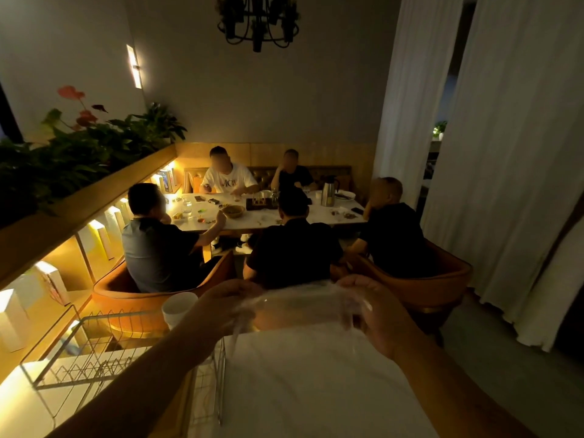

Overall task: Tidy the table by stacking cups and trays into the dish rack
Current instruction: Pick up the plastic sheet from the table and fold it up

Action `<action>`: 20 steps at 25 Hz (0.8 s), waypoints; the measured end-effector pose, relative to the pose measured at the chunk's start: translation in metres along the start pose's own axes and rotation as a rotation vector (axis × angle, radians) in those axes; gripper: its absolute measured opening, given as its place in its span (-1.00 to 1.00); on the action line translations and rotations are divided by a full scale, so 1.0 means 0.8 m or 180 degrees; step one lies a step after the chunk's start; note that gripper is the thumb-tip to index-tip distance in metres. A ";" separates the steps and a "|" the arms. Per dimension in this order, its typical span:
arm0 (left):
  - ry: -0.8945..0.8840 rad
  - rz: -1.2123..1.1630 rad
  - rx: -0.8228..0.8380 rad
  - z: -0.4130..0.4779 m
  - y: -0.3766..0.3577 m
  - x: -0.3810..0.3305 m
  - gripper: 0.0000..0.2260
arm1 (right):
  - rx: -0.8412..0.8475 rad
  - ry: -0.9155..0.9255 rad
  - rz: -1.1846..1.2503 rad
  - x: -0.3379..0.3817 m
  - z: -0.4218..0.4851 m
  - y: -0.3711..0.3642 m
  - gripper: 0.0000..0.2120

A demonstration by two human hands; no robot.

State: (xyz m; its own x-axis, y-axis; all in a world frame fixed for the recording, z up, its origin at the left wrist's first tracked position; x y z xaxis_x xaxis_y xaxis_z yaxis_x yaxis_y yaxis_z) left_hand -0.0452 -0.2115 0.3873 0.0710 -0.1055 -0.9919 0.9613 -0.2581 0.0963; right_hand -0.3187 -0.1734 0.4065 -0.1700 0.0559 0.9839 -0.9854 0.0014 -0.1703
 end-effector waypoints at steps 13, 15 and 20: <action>-0.0846 0.4114 0.0433 -0.003 -0.064 -0.041 -0.61 | 0.0614 0.1017 -0.2874 0.035 -0.014 -0.092 -0.76; -0.0543 0.3189 0.0252 0.001 -0.048 -0.039 -0.90 | 0.0189 0.1150 -0.2600 0.048 -0.011 -0.078 -0.64; 0.0327 0.0560 -0.0154 -0.007 -0.013 -0.021 -0.94 | 0.0235 -0.0363 -0.0681 -0.005 -0.010 -0.036 -0.28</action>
State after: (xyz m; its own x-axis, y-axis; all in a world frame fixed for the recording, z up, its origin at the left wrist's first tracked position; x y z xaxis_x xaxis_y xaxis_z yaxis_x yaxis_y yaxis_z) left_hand -0.0546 -0.2018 0.4029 0.2633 -0.0457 -0.9636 0.9432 -0.1977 0.2671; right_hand -0.2895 -0.1660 0.4073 0.0464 -0.0507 0.9976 -0.9965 -0.0720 0.0427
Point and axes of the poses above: each hand's wrist, its own z-axis towards the middle knuckle, its own y-axis out of the back of the hand, x = y × z, the point moved 8 cm from there along z, towards the middle knuckle, and after that the axes turned 7 degrees about z, right-handed, at the moved point
